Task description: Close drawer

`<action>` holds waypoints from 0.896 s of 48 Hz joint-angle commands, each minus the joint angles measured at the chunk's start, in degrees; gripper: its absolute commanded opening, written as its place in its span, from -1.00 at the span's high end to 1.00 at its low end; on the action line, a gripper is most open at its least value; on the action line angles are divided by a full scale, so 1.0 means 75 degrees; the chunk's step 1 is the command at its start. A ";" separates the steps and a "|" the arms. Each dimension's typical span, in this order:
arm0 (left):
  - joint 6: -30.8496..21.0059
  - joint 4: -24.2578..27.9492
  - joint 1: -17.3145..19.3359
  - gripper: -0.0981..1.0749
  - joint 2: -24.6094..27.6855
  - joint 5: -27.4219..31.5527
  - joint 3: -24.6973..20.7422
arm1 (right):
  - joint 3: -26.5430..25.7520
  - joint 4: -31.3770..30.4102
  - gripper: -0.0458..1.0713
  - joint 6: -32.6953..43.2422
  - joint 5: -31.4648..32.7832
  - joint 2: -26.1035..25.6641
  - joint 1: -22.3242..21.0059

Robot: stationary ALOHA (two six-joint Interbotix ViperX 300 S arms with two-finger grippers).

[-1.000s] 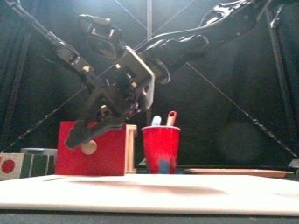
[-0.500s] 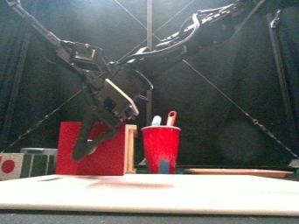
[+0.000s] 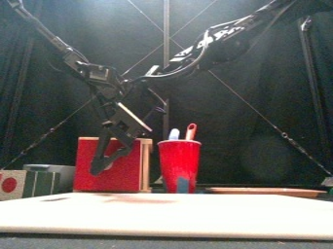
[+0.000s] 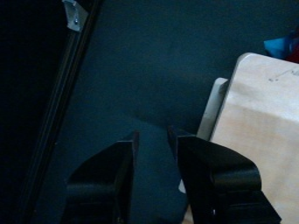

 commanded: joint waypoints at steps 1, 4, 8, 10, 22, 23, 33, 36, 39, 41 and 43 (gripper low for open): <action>0.0012 0.0023 0.0000 -0.43 -0.0059 -0.0059 -0.0176 | -0.0258 -0.0023 0.38 0.0000 -0.0059 -0.0152 -0.0281; 0.0012 0.0012 0.0000 -0.43 -0.0059 -0.0070 -0.0176 | -0.0305 -0.0023 0.38 0.0000 -0.0059 -0.0117 -0.0363; 0.0012 0.0023 0.0000 -0.43 -0.0059 -0.0070 -0.0199 | -0.0363 -0.0023 0.38 0.0000 -0.0059 -0.0082 -0.0457; 0.0012 0.0023 0.0000 -0.43 -0.0059 -0.0082 -0.0199 | -0.0387 -0.0023 0.38 0.0000 -0.0059 -0.0059 -0.0492; -0.0035 0.0059 0.0000 -0.43 -0.0082 -0.0082 -0.0199 | -0.0375 0.0023 0.38 0.0012 -0.0059 -0.0117 -0.0469; -0.0047 0.0047 0.0000 -0.43 -0.0082 -0.0082 -0.0199 | -0.0363 0.0047 0.38 0.0023 -0.0059 -0.0129 -0.0445; -0.0082 0.0023 0.0012 -0.43 -0.0258 -0.0316 -0.0223 | -0.0223 0.0188 0.38 0.0023 -0.0059 -0.0457 0.0293; -0.0082 0.0023 0.0035 -0.43 -0.0375 -0.0398 -0.0223 | -0.0141 0.0211 0.38 0.0035 -0.0059 -0.0609 0.0504; -0.0082 -0.0023 0.0047 -0.43 -0.0527 -0.0492 -0.0199 | -0.0023 0.0234 0.38 0.0047 -0.0070 -0.0785 0.0691; -0.0082 -0.0070 0.0047 -0.43 -0.0609 -0.0574 -0.0187 | 0.0152 0.0293 0.38 0.0059 -0.0164 -0.0949 0.0809; -0.0082 -0.0129 0.0047 -0.43 -0.0691 -0.0680 -0.0164 | 0.0328 0.0363 0.38 0.0047 -0.0316 -0.1090 0.0867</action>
